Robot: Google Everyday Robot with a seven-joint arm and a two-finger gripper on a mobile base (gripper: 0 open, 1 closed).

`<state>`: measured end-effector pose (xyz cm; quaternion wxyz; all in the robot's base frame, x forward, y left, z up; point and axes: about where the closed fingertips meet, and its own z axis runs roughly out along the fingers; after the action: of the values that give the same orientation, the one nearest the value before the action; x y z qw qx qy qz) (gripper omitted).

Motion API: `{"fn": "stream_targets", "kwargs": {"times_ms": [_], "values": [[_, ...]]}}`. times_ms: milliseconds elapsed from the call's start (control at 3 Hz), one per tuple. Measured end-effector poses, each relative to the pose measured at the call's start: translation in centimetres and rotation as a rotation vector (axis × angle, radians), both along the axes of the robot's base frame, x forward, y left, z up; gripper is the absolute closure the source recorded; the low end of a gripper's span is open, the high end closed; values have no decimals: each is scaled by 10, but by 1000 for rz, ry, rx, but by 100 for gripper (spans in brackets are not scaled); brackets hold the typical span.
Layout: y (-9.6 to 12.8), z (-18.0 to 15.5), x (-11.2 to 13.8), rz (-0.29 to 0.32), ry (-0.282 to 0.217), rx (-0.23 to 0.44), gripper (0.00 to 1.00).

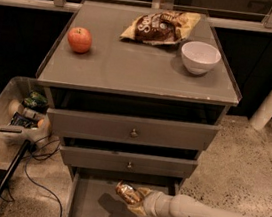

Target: Place orange can into bottom drawer

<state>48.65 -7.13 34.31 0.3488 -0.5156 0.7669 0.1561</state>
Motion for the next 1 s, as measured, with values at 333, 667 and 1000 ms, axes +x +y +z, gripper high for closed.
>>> {"fn": "stream_targets", "kwargs": {"times_ms": [333,667,1000], "values": [[-29,-37,36,-96,-9,27,100],[-29,-38,36,-96,-8,27,100],[-24,-75,38,-113,43,-5,100]]}}
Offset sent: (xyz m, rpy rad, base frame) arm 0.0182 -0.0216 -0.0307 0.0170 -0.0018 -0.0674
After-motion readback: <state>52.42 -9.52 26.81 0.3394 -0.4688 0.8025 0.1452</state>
